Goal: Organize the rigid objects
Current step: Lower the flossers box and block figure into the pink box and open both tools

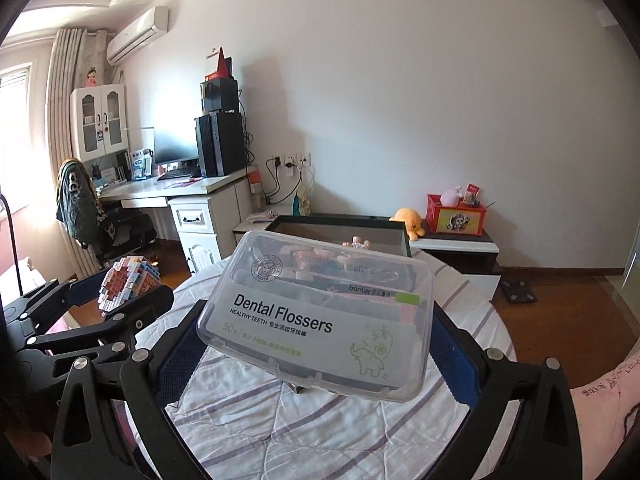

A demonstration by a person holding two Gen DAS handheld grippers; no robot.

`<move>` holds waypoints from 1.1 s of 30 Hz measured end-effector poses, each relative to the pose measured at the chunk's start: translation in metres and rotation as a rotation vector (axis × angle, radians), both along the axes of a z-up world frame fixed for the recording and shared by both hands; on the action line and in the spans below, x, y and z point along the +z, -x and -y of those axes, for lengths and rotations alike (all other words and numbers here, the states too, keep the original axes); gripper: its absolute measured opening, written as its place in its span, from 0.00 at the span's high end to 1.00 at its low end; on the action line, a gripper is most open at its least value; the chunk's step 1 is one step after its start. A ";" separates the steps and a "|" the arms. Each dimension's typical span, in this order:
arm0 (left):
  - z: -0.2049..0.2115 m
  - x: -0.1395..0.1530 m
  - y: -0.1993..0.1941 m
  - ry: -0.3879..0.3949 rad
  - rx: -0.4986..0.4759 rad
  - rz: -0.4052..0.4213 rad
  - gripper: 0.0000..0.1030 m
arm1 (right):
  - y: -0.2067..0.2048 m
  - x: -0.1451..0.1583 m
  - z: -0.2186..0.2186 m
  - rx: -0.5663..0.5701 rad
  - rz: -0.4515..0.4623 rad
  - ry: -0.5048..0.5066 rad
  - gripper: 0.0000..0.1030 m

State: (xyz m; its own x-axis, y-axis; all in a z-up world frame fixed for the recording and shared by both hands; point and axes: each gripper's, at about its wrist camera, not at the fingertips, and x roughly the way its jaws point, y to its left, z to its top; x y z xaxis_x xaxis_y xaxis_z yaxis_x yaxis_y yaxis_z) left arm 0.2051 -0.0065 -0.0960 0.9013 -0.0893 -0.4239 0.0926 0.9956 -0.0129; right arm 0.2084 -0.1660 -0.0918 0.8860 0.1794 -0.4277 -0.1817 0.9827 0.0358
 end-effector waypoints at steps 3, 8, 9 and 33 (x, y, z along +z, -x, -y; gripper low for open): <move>0.001 0.011 0.016 -0.007 0.004 0.036 0.33 | 0.016 0.013 0.000 -0.002 0.036 0.003 0.02; 0.007 0.025 0.030 -0.025 0.012 0.080 0.33 | 0.031 0.028 0.001 -0.004 0.081 0.003 0.02; 0.008 0.028 0.031 -0.029 0.015 0.092 0.33 | 0.034 0.029 0.002 -0.005 0.086 0.004 0.02; 0.037 0.000 -0.248 -0.111 -0.060 -0.058 0.33 | -0.198 0.013 0.020 -0.016 -0.011 0.091 0.02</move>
